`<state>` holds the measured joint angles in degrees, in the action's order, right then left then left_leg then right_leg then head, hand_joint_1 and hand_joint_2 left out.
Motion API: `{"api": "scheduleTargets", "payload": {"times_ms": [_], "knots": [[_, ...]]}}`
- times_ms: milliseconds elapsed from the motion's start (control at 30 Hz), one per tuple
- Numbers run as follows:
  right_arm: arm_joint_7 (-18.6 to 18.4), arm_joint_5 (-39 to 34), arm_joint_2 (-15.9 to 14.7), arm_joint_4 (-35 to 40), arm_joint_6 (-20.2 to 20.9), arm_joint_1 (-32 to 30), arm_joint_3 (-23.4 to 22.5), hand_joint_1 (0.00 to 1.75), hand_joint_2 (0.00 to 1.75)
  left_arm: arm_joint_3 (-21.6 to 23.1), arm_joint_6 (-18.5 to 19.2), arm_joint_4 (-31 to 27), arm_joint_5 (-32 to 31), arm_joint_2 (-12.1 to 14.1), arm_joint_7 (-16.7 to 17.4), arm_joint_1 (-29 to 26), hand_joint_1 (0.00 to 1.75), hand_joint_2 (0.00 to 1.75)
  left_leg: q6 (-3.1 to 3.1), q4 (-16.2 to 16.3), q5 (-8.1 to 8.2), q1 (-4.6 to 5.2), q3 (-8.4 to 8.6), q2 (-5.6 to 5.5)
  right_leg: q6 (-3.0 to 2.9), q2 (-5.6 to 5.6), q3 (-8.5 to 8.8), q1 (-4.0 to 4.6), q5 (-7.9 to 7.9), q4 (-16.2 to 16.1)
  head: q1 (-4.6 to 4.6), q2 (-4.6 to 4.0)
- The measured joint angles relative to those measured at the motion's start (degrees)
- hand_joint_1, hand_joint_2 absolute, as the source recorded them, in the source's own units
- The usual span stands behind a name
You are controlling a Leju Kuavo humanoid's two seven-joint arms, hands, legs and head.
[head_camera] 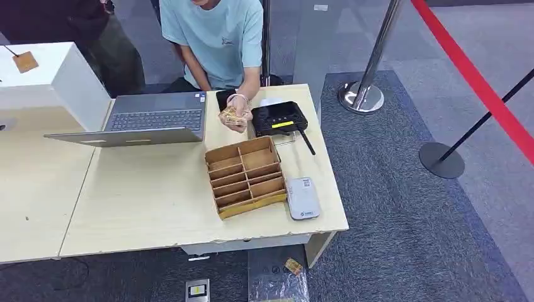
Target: Pass the card to the sensor for recognition and then transmit it.
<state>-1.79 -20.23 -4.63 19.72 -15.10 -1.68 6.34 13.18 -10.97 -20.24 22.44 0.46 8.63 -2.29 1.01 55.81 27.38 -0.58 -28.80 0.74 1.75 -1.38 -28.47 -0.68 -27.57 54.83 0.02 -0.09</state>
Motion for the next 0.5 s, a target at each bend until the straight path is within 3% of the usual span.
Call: {"api": "scheduleTargets", "payload": {"times_ms": [233, 500], "knots": [[-1.44, -7.05, -4.11, -3.28, -6.39, 2.31, 2.30, 0.00, 1.75, 5.49, -3.06, 1.20, 6.78, 0.37, 4.57, 1.91, 0.00, 0.00, -0.01, 0.02, 0.01, 0.04, 0.02, 0.00, 0.00, 0.00, 0.00, -0.04, 0.00, -0.01, 0.02, 0.00], [-2.67, -15.93, -13.05, -7.45, -12.81, 2.83, 4.20, 0.00, 1.75, 11.43, -5.99, 2.47, 13.66, 1.49, 8.83, 3.72, 0.00, 0.00, -0.09, 0.03, 0.06, 0.09, 0.02, 0.01, 0.02, 0.00, 0.01, -0.09, 0.00, -0.04, 0.04, 0.00]]}}
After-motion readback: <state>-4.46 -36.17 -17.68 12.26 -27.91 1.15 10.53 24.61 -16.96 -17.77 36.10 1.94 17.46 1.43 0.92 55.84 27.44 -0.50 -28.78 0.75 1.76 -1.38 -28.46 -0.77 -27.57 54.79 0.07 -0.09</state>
